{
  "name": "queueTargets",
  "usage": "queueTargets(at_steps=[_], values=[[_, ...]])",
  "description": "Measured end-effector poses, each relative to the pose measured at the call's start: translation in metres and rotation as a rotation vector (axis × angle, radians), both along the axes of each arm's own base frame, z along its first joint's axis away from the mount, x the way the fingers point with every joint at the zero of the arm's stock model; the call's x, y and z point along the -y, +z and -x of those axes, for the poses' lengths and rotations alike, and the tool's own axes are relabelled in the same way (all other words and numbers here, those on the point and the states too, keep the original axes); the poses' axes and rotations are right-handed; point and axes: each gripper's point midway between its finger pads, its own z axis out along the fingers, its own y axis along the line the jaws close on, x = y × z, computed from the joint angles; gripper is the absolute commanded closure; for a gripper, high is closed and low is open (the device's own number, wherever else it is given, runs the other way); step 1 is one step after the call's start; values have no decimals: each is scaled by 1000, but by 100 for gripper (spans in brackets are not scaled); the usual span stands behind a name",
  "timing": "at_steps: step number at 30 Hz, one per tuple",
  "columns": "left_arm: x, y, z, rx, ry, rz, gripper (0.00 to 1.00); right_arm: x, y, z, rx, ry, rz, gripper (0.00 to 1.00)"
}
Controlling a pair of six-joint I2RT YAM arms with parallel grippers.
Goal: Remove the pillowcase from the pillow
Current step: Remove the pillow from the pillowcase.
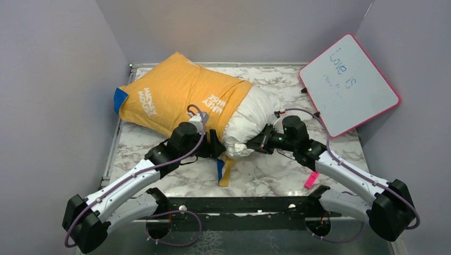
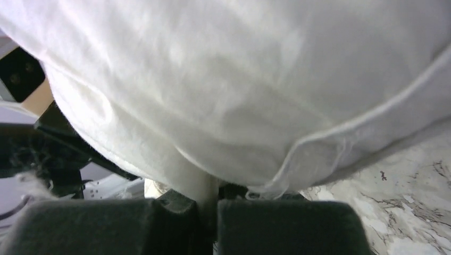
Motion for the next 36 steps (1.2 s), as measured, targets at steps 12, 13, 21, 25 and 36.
queueTargets(at_steps=[12,13,21,25,36], values=[[-9,-46,31,-144,35,82,24,-2,3,-14,-24,-26,60,99],[-8,-51,33,-158,33,87,27,-3,4,-14,-22,-24,58,99],[10,-55,13,-146,45,135,100,3,8,-12,-13,-39,81,99],[5,-51,1,-106,96,112,100,12,15,-15,12,-76,113,99],[-59,-25,-35,84,343,-151,100,44,17,-24,81,-217,214,99]])
